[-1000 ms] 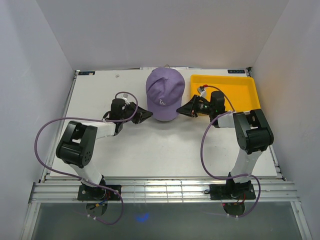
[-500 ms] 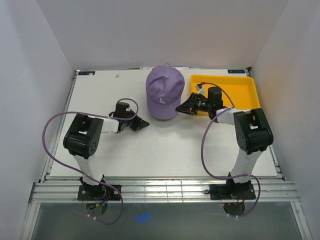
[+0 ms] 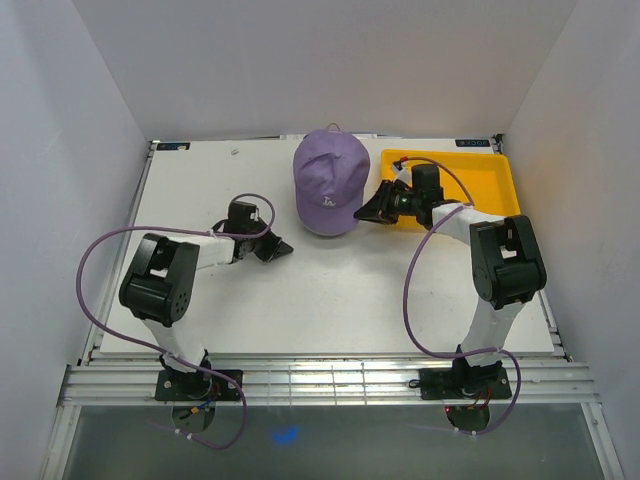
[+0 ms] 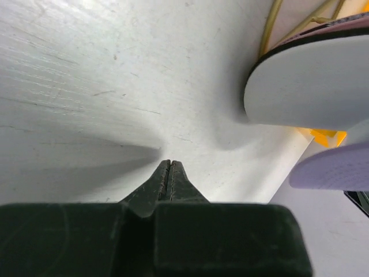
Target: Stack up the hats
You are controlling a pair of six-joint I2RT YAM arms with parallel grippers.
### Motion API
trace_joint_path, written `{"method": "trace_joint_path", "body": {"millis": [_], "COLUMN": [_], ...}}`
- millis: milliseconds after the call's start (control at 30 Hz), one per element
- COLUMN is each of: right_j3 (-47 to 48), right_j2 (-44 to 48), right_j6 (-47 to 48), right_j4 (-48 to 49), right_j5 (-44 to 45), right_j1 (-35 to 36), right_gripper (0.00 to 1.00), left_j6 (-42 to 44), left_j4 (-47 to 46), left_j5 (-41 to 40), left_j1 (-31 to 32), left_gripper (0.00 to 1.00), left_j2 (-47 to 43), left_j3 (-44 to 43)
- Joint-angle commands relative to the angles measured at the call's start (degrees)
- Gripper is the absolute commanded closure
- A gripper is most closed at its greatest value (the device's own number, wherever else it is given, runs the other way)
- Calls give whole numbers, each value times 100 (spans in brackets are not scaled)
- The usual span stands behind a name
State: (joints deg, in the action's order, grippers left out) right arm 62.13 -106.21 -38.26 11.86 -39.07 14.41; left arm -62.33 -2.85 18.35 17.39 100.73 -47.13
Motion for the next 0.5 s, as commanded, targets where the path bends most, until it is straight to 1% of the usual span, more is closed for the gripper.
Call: {"method": "trace_joint_path", "body": {"millis": [0,167,467], "right_j3": [219,467,633], "right_j2": [-303,-435,-497], "right_j6": [670,1048,1312], "right_j4": [-1606,-2160,-2328], "right_j5": [1638,2236,2579], "right_j1": [-62,-62,-27], "right_gripper": [92,92,92], "left_j6": [229,274,326], "left_j4": [259,496,558], "left_j5": [-112,-16,108], "left_j1": [19,2,2], "left_gripper": [100,100,100], "left_j2": [-527,-660,-844], "left_j3": [-322,-525,-919]}}
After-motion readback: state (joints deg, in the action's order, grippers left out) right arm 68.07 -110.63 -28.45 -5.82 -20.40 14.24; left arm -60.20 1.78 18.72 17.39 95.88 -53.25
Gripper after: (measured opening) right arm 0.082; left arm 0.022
